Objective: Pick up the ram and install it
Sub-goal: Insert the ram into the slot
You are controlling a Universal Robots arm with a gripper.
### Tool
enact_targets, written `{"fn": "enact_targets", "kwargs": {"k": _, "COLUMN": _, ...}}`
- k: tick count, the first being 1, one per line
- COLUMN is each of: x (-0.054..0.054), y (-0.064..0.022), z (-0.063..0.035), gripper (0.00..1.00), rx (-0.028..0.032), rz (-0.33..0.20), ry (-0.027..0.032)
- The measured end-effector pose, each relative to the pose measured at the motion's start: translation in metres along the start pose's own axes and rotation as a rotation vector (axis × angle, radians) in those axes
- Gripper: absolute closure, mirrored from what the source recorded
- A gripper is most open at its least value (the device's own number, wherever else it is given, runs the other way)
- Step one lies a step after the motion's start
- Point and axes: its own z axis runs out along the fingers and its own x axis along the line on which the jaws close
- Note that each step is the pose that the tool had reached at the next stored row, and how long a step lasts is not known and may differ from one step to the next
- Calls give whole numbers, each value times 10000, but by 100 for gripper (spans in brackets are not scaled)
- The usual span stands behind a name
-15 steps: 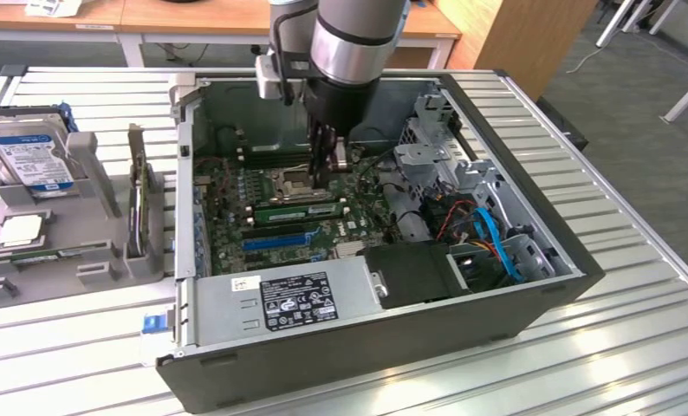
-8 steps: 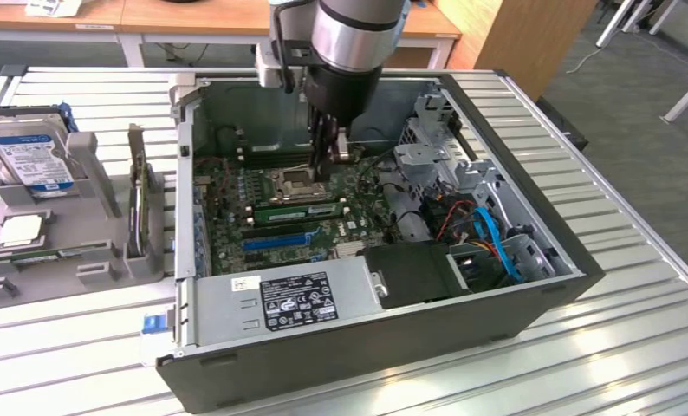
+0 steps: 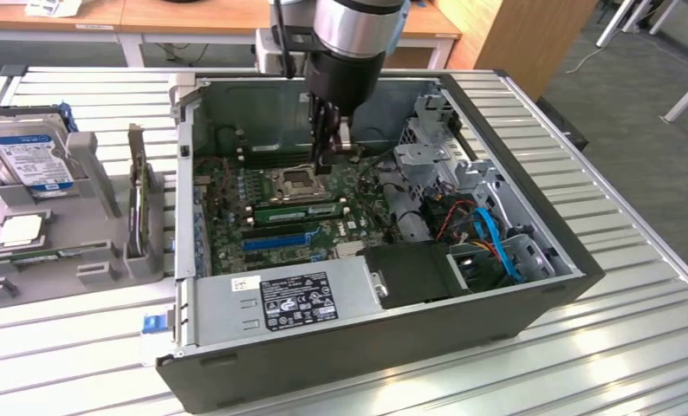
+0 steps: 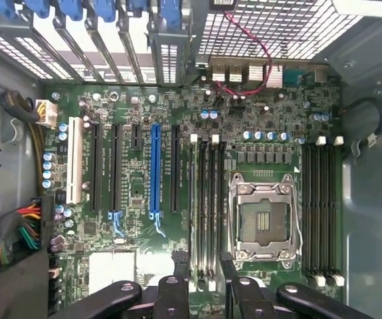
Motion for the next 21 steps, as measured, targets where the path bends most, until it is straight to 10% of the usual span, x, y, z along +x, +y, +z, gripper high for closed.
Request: {"fn": "enact_targets", "kwargs": {"k": 21, "x": -20, "y": 15, "z": -292, "gripper": 69, "rx": 0, "rz": 0, "ry": -2}}
